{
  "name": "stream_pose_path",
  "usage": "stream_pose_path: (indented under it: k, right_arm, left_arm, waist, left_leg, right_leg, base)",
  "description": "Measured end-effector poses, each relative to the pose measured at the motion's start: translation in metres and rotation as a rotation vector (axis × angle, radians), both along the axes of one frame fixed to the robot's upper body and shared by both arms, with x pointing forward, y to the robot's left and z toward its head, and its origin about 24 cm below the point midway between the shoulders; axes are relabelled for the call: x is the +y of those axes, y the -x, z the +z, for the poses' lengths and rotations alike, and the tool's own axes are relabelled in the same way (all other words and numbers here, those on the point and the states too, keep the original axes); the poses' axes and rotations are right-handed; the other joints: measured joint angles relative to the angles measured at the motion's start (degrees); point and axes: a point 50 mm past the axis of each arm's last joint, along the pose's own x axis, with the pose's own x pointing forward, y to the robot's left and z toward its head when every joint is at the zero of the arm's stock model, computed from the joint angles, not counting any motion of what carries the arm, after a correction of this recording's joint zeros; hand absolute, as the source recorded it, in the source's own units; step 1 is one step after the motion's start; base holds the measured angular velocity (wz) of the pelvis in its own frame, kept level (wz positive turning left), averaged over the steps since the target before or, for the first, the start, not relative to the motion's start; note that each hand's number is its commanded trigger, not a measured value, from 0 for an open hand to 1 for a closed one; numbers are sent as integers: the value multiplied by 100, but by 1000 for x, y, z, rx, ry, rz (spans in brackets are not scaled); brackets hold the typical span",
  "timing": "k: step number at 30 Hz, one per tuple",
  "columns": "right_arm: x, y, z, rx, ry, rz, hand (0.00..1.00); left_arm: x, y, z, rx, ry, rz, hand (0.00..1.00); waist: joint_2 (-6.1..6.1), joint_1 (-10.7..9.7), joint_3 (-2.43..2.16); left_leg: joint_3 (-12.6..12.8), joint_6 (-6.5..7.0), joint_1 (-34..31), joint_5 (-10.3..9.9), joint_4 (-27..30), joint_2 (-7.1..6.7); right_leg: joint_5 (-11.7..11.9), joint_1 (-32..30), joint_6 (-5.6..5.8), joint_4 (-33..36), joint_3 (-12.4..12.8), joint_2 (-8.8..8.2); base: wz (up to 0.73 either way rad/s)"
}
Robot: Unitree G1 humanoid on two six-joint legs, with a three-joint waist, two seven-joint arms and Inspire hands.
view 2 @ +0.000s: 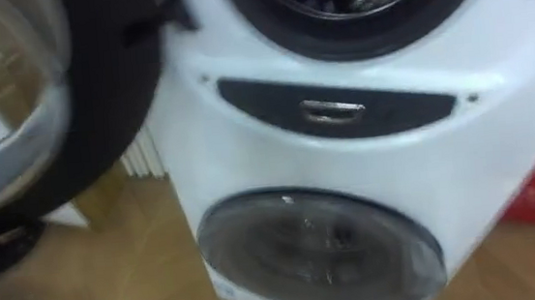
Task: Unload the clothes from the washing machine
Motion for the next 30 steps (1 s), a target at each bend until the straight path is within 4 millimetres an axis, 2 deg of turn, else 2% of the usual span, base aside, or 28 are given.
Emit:
stream_pose_path:
  k: [1,2,4,8,12,14,15,16,17,18,19,20,21,23,26,28,30]
  right_arm:
    - [1,-1,0,-2,-12,8,0]
    - [3,-1,0,-3,-24,12,0]
    - [5,1,-1,-3,-48,-1,0]
    - [7,6,-2,1,-79,-28,0]
    - [9,6,-3,-1,-99,-27,0]
    - [10,5,-3,-3,-107,-20,0]
    - [11,4,-3,-1,-107,-13,0]
    - [13,4,-4,7,-109,6,0]
    - [14,11,-6,18,-120,-24,0]
    - [12,13,-6,22,-119,-50,0]
    - [8,11,-6,24,-113,-93,0]
    - [13,9,-8,31,-129,-98,0]
    - [16,9,-8,31,-138,-96,0]
    - [23,11,-10,40,-165,-90,0]
    - [26,6,-11,43,-155,-63,0]
    - [27,1,-10,35,-144,-45,0]
    - [26,1,-10,25,-131,-47,0]
  left_arm:
    - [-4,-1,1,3,-17,-19,0]
    - [-6,-1,1,9,-18,-27,0]
    - [-7,-2,1,6,-16,-28,0]
    - [-8,-2,0,4,-9,-45,0]
    - [-10,-2,0,3,-6,-61,0]
    - [-13,-3,-1,8,-2,-71,0]
    - [-14,-2,-3,13,0,-75,0]
    - [-20,0,-8,35,11,-96,0]
    - [-35,-2,-14,54,28,-174,0]
    - [-45,-5,-12,46,22,-229,0]
    - [-65,-7,-4,14,-36,-335,0]
    - [-79,-3,-6,20,-54,-386,0]
    - [-84,-1,-8,28,-47,-402,0]
    - [-91,5,-17,68,-45,-462,0]
    - [-92,10,-21,90,-44,-497,0]
    - [-87,11,-20,88,-51,-482,0]
    - [-82,10,-18,84,-58,-467,0]
  waist:
    - [-4,-3,-3]
    - [-3,-3,-3]
    - [-3,-8,-5]
    - [-29,-24,-27]
    - [-21,-27,-42]
    - [-30,-32,-59]
    - [-59,-37,-76]
    - [-196,-17,-91]
    - [-327,11,-98]
    - [-264,-2,-148]
    - [-166,43,-138]
    - [-175,94,-137]
    - [-151,100,-122]
    - [-152,108,-103]
    - [-171,98,-83]
    - [-235,96,-86]
    - [-266,53,-75]
  left_leg:
    - [117,27,2,-15,-31,-1]
    - [282,27,5,-15,-20,-3]
    - [404,27,4,-15,-2,-8]
    - [530,44,-2,-6,0,-91]
    - [605,46,-2,-4,5,-181]
    - [795,45,-39,-4,148,-224]
    - [883,45,-129,-4,349,-252]
    - [936,30,-587,23,1300,-324]
    - [586,288,-1055,-128,1401,-434]
    - [263,286,-1223,-93,931,-360]
    - [329,527,-1454,254,683,-244]
    - [732,564,-1433,264,667,-258]
    - [935,587,-1348,273,626,-248]
    - [1479,734,-864,329,211,-303]
    - [1815,762,-582,320,-7,-349]
    - [1956,788,-578,299,-15,-353]
    - [1983,792,-581,297,-10,-360]
  right_leg:
    - [57,22,52,-51,-17,-13]
    - [126,32,59,-73,-22,-18]
    - [207,46,61,-91,-112,-37]
    - [223,99,68,-170,-266,-162]
    - [237,96,88,-170,-262,-212]
    - [245,135,96,-171,-246,-280]
    - [262,160,113,-181,-200,-356]
    - [304,246,218,-257,217,-683]
    - [367,237,422,-317,712,-927]
    - [377,72,465,-264,693,-951]
    - [187,-173,666,-38,634,-979]
    - [113,-160,719,59,469,-1034]
    - [81,-97,710,85,367,-1038]
    - [-99,22,674,478,77,-1044]
    - [-118,108,656,521,-50,-1030]
    - [-107,158,642,398,-133,-1037]
    - [-63,226,639,227,-245,-1030]
  base:
    - [4]
    - [0]
    - [-13]
    - [-8]
    - [-4]
    - [0]
    - [19]
    - [53]
    - [80]
    - [92]
    - [62]
    - [36]
    - [16]
    - [7]
    - [-21]
    - [-33]
    - [-21]
